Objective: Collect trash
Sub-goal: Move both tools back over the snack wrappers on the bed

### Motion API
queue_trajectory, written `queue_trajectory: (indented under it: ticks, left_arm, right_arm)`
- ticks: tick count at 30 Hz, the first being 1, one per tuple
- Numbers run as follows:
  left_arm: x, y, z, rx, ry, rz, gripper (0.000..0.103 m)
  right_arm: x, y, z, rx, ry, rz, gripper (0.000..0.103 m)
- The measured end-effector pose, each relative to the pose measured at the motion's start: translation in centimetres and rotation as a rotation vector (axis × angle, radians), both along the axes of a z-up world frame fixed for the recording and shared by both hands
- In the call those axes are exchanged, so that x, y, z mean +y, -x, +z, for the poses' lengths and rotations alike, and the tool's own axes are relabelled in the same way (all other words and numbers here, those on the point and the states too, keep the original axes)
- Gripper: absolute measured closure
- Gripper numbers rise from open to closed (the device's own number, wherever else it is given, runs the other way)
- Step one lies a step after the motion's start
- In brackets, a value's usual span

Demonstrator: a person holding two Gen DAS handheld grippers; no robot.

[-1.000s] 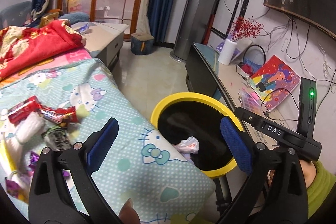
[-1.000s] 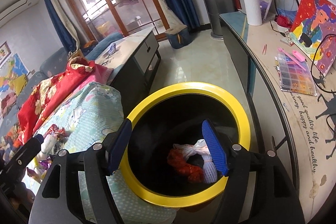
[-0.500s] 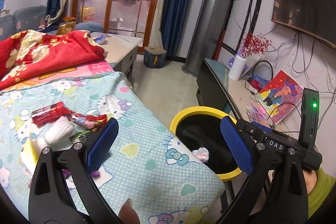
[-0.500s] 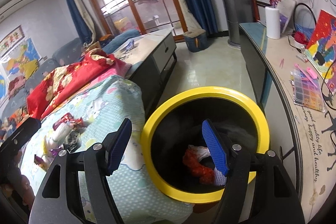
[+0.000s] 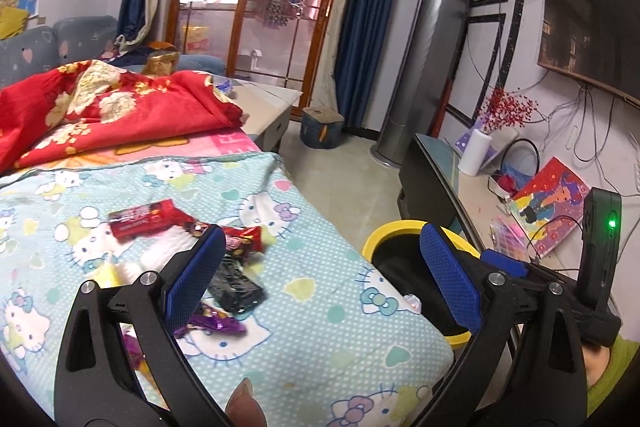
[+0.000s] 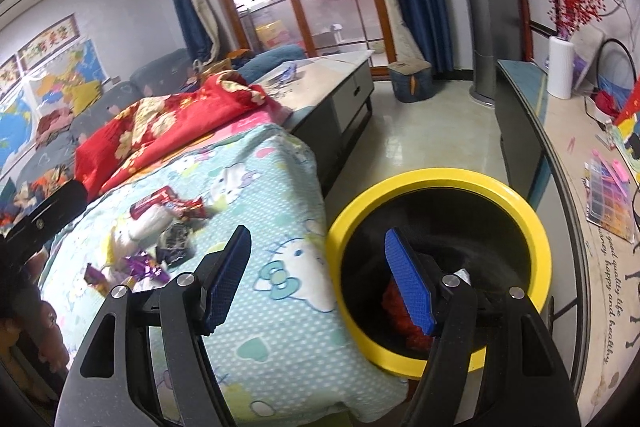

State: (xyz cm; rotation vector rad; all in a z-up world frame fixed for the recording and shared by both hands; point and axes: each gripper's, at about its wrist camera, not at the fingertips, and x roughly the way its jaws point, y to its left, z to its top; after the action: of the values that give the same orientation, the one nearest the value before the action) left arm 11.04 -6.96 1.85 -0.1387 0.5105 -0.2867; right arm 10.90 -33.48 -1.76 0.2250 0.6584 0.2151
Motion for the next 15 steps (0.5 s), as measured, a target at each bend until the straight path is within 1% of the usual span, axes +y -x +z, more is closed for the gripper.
queue_trajectory:
  ticks: [2,9,15]
  left_arm:
    - [0.6,0.1,0.0,-0.005,0.001,0.016,0.014]
    - [3.3,0.5,0.2,-0.009,0.021,0.071,0.014]
    - [6.1,0.7,0.3,-0.008,0.041,0.132,0.013]
  right_arm:
    - [0.9,0.1,0.1,-0.002,0.006,0.021,0.036]
    - [5.2,0.7,0.6,-0.009,0.028,0.147,0.036]
    - [8.5,1.2,1.2,-0.013,0.042,0.237,0.036]
